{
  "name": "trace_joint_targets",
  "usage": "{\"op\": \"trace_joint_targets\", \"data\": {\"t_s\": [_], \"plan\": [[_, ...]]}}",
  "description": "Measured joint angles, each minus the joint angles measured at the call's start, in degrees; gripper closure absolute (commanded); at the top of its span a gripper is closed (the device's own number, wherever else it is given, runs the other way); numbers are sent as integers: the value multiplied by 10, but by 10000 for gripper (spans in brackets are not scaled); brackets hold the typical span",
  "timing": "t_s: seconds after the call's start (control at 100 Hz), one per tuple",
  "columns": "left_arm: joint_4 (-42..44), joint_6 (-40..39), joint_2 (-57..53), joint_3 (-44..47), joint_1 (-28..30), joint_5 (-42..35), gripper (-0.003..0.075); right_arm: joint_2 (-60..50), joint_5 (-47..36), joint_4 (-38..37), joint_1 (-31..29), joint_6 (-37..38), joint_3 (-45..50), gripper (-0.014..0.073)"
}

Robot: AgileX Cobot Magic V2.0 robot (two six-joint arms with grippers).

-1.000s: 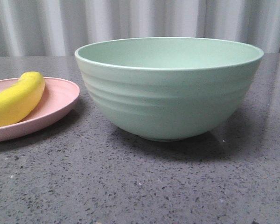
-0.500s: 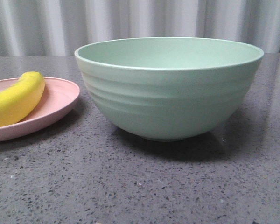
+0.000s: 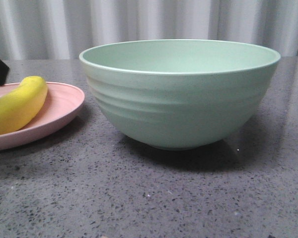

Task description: Transfer banana from pink plate to green bowl

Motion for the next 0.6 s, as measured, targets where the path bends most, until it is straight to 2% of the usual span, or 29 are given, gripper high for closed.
{"op": "trace_joint_targets", "data": {"t_s": [0.37,0.6], "plan": [[-4,0,102,-6,-3,-2,331,0,0,15,0,0,0,664],[-4,0,115,-6,-3,-6,524,0,8,19,0,0,0,664]]}}
